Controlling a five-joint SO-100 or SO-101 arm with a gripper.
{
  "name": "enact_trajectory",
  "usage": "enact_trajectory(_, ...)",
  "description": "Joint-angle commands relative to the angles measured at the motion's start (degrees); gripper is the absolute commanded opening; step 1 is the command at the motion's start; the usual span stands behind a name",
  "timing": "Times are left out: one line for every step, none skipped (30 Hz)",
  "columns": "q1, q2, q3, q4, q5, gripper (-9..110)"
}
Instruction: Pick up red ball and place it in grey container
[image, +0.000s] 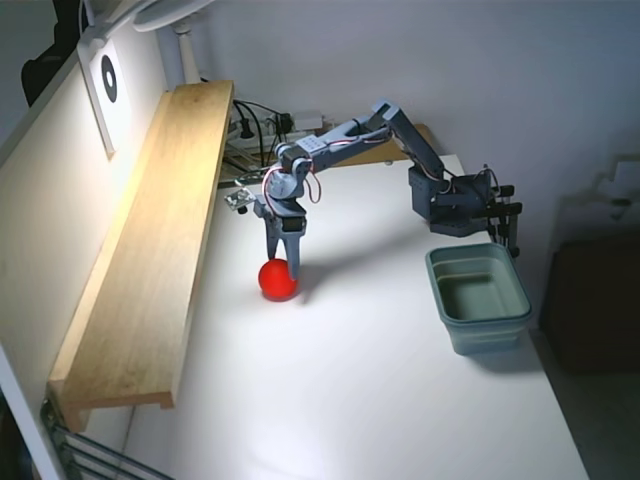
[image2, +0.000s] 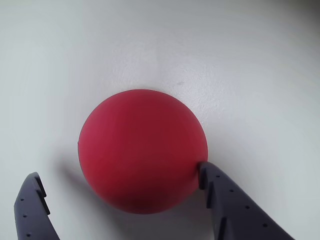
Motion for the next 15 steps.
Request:
enact_trajectory(0.4, 1.6, -2.4, 0.3, 0.1, 38)
enact_trajectory(0.4, 1.6, -2.4, 0.3, 0.1, 38)
enact_trajectory(0.4, 1.6, -2.4, 0.3, 0.1, 38)
enact_trajectory(0.3, 1.6, -2.4, 0.3, 0.1, 38)
enact_trajectory(0.6, 1.6, -2.4, 0.3, 0.1, 38)
enact_trajectory(1.3, 1.6, -2.4, 0.3, 0.1, 38)
enact_trajectory(1.8, 1.6, -2.4, 0.3, 0.1, 38)
enact_trajectory(1.9, 1.6, -2.4, 0.3, 0.1, 38)
enact_trajectory(1.9, 1.6, -2.4, 0.3, 0.1, 38)
enact_trajectory(1.9, 1.6, -2.4, 0.3, 0.1, 38)
enact_trajectory(1.9, 1.6, -2.4, 0.3, 0.1, 38)
enact_trajectory(1.9, 1.6, -2.4, 0.3, 0.1, 38)
enact_trajectory(1.9, 1.6, -2.4, 0.3, 0.1, 38)
enact_trajectory(1.9, 1.6, -2.4, 0.3, 0.1, 38)
enact_trajectory(1.9, 1.6, -2.4, 0.3, 0.1, 38)
